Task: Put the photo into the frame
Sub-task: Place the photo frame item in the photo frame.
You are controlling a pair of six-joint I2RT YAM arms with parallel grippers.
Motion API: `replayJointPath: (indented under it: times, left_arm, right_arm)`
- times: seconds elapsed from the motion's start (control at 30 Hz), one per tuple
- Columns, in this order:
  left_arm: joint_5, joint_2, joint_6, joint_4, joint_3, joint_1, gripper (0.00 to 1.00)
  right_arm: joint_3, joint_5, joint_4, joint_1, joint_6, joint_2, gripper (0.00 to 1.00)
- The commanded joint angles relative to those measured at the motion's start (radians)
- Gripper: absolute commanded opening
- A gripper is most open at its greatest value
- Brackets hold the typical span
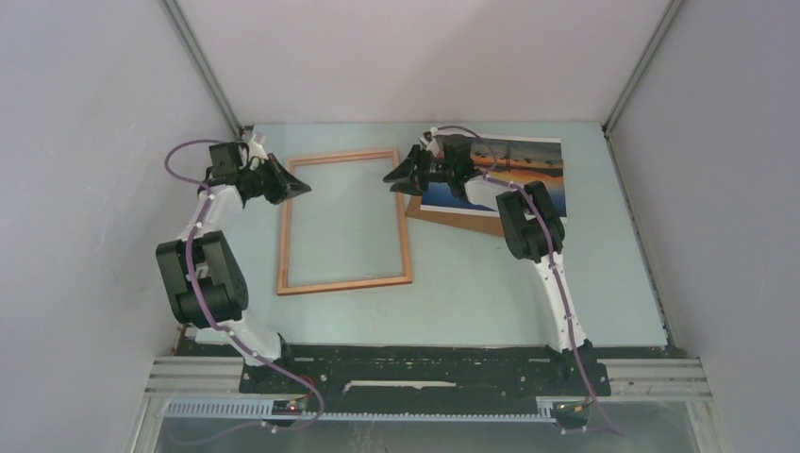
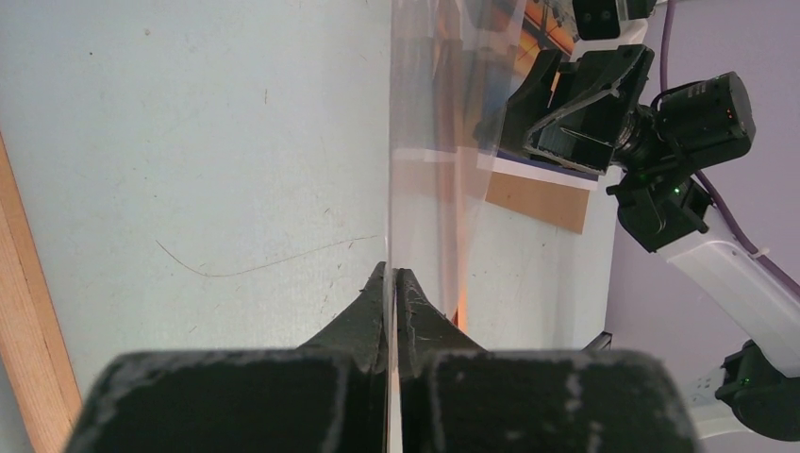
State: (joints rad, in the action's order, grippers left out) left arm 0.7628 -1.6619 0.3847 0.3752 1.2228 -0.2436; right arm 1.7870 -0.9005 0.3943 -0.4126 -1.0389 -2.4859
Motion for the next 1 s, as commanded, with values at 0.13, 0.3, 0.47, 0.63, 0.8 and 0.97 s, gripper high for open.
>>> replayJointPath:
  times: [0.13,0.3,0.47,0.63,0.8,0.97]
  left_arm:
    - [-0.008,0.004,-0.005,-0.017,-0.021,0.015,0.0]
    - [-0.022,0.0,-0.013,-0.006,-0.025,0.019,0.0]
    - [-0.04,-0.007,-0.027,0.017,-0.025,0.026,0.0]
    - [-0.05,-0.011,-0.04,0.028,-0.025,0.027,0.0]
    - [-0.059,-0.017,-0.062,0.036,-0.021,0.027,0.0]
    - [-0.071,-0.024,-0.079,0.037,-0.026,0.029,0.0]
  right_arm:
    - [0.013,-0.017,0.046,0.008,-0.014,0.029,0.62]
    - [0.016,-0.015,0.038,0.012,-0.012,0.022,0.62]
    - [0.024,-0.011,0.021,0.011,-0.003,0.014,0.63]
    - [0.05,-0.001,-0.018,0.009,0.021,-0.003,0.64]
    - [0.091,0.012,-0.07,0.006,0.045,-0.029,0.64]
    - [0.105,0.024,-0.094,0.005,0.058,-0.036,0.65]
